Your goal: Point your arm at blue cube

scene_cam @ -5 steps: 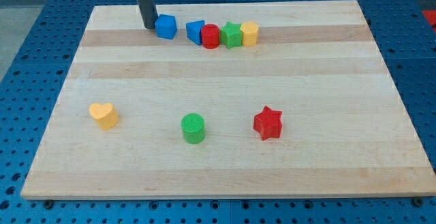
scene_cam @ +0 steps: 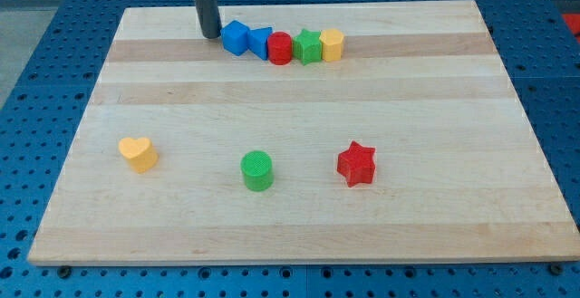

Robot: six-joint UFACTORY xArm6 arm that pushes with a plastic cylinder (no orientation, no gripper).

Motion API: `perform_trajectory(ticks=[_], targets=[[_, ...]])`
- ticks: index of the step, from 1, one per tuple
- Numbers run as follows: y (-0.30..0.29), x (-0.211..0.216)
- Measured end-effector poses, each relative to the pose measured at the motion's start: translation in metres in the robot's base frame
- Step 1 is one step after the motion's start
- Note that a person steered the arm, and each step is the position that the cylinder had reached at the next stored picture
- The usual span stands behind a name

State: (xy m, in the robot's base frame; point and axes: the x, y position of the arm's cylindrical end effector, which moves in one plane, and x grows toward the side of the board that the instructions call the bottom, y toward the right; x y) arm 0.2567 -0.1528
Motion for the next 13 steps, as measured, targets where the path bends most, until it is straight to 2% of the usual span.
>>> perform_trajectory(ticks=[1, 4, 6, 7, 9, 10, 13], targets=[[-0.046, 0.015], [-0.145, 0.133], [-0.151, 0.14], [-0.151, 0.119], [-0.144, 0.047], [-0.118, 0.026], [0.033, -0.044]])
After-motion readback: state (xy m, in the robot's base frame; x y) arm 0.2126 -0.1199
